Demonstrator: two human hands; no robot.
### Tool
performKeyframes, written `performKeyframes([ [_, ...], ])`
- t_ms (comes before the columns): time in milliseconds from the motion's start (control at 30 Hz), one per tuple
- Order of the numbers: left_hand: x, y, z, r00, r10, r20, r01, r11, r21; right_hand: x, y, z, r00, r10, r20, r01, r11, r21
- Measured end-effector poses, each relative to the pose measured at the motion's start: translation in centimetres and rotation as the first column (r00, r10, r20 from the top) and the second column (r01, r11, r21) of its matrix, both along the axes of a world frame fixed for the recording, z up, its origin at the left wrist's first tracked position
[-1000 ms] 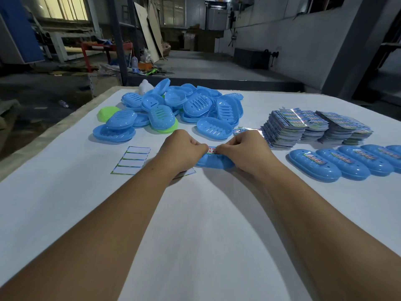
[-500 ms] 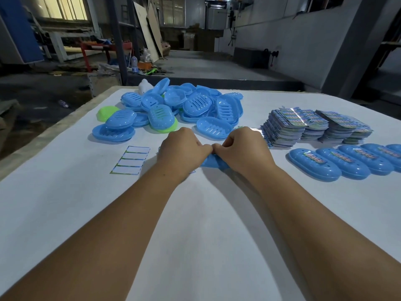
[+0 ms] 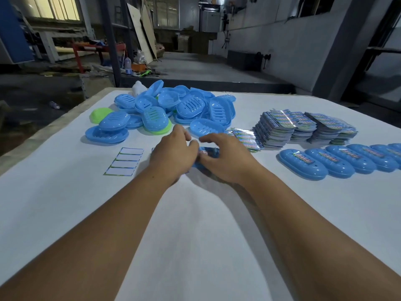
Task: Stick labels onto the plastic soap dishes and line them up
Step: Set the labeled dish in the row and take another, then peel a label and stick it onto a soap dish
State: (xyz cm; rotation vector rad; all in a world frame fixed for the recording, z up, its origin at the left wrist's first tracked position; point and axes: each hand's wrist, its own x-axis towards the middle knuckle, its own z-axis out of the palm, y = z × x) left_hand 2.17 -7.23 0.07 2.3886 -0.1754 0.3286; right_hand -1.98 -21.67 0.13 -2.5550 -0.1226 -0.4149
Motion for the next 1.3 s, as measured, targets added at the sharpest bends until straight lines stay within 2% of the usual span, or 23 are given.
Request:
performKeyframes([
  [100,0.1,0.1,0.0,1.000,-0.006,0.028,0.007,0.999,-0.043,-0.8,-0.1,0.0,0.999,0.003,-0.040,-0.006,0.996,-0.088],
  [267,-0.1,0.4,-0.1,0.999,-0.013,0.030,0.014,1.000,-0.020,-2.8,-2.5,0.1,0.956,-0.292,0.005,0.282,0.922,-0.265],
  [400,-0.2,0.6,0.0,0.999,-0.039,0.003,0.039,0.999,-0.019,-4.4,-4.8,-0.2,0.852,-0.519,0.063,0.518,0.821,-0.241],
  [567,-0.6,0.6,0.0,0.998,-0.067,-0.014,0.067,0.997,-0.034,-5.8,-6.9,-0.3,0.769,-0.633,0.088,0.637,0.746,-0.194],
  [1000,0.0,0.8,-0.1,0.995,-0.080,-0.057,0.082,0.996,0.031,-5.8,-9.2,0.1,0.708,-0.702,0.080,0.704,0.693,-0.153],
  [1133,-0.1,0.8,0.0,0.995,-0.081,-0.051,0.084,0.995,0.061,-5.5,-7.5,-0.1,0.769,-0.625,0.135,0.639,0.762,-0.105],
  [1300,0.0,1.0,-0.3,0.995,-0.084,-0.056,0.088,0.994,0.072,-4.5,-4.5,-0.5,0.902,-0.409,0.140,0.425,0.899,-0.107],
])
